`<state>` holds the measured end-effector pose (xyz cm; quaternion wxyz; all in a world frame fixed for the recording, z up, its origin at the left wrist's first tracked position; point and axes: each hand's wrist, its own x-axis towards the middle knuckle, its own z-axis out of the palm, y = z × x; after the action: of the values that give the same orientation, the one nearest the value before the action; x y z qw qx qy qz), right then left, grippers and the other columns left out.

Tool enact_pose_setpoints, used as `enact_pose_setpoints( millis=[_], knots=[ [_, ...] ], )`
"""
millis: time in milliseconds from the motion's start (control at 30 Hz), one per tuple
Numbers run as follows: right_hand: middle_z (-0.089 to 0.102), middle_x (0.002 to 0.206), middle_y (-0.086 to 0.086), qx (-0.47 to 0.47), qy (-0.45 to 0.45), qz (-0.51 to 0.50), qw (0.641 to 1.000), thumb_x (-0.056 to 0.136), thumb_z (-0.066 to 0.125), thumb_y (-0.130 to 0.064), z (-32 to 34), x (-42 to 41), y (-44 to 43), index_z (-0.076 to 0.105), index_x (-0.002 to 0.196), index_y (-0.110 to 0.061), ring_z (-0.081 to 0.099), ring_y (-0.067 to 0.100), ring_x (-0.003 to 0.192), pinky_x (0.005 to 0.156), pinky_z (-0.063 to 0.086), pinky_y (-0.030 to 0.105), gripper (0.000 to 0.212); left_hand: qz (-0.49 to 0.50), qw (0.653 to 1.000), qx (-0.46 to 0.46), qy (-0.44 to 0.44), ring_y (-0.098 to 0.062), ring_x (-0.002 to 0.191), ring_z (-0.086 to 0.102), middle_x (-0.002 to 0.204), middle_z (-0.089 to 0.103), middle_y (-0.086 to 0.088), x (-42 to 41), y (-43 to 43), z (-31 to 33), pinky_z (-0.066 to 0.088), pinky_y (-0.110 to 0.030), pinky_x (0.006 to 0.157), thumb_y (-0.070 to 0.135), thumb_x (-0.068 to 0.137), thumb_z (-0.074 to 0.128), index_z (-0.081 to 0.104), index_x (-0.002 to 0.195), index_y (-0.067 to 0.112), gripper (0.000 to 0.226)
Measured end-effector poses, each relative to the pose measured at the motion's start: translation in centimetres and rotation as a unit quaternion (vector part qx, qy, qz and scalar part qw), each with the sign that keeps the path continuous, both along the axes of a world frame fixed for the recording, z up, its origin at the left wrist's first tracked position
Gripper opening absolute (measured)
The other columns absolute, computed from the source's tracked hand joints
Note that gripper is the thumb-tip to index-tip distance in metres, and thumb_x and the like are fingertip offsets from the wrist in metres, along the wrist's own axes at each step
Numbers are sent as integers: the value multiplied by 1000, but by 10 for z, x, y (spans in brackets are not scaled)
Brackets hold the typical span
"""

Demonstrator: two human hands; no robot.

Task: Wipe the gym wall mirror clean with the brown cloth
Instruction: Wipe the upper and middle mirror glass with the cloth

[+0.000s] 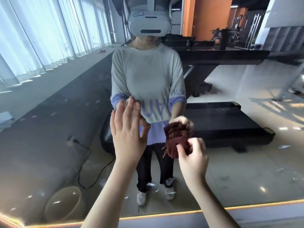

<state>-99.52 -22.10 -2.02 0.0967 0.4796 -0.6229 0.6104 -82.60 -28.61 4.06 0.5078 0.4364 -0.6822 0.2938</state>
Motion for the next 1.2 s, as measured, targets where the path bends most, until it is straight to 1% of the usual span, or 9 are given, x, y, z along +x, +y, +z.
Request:
enact_pose_setpoints(
  millis=[133,300,400,500,600,700,833,1000,1200],
  knots=[
    [58,88,15,-70,-72,-43,994,80,60,-29,32,-22,-5,61,87,0,59,35,73,65,35,24,30,-4,1000,0,5,-38,142,36,149,49,-16,-2,1,1,31,-53,116,19,85,76,44,144,7,68],
    [58,87,10,-35,29,13,999,77,58,-27,34,-14,-1,62,83,-3,59,33,74,65,38,29,25,7,1000,4,1,-38,141,36,148,49,-16,-2,1,2,33,-55,114,21,82,75,45,144,6,71],
    [58,87,14,-78,-22,-23,996,79,61,-26,56,-33,-5,63,87,-1,58,31,73,65,34,21,27,11,1000,-7,11,-37,139,40,145,52,-17,-6,3,4,38,-56,109,15,82,77,50,141,4,66],
    [57,89,15,-85,-43,-29,995,80,60,-26,60,-30,-4,63,90,0,59,34,75,66,35,22,28,3,1000,-10,27,-38,136,44,143,55,-17,-8,7,9,43,-55,105,14,82,78,58,135,0,58],
    [59,88,10,-61,40,17,997,78,60,-25,61,-22,-4,63,85,-4,57,26,74,64,34,21,22,-35,999,16,-31,-38,143,37,152,45,-13,-13,11,15,36,-55,112,24,83,75,52,143,5,67],
    [61,89,13,-96,41,0,995,79,63,-22,82,-37,-9,66,87,-3,55,23,74,65,33,18,21,-43,997,25,-52,-38,145,33,155,41,-8,-24,10,18,27,-48,119,35,83,70,43,148,12,73],
    [59,93,18,-123,-27,-43,991,82,65,-21,82,-46,-9,65,94,2,60,36,79,69,37,23,25,-17,999,7,-43,-36,144,33,153,44,-9,-32,6,13,23,-46,120,28,76,82,44,145,14,80],
    [61,93,14,-103,63,-14,993,78,69,-16,91,-41,-11,67,90,-2,62,34,78,67,39,26,18,-9,999,-5,-41,-35,143,33,151,47,-10,-33,5,12,27,-48,117,26,78,79,46,144,12,75],
    [59,96,18,-132,-28,-65,989,82,64,-20,93,-53,-9,64,95,0,60,39,85,73,42,33,24,-6,999,-12,-34,-35,142,35,150,49,-12,-36,6,12,32,-51,115,22,78,77,48,142,11,72]
  ],
)
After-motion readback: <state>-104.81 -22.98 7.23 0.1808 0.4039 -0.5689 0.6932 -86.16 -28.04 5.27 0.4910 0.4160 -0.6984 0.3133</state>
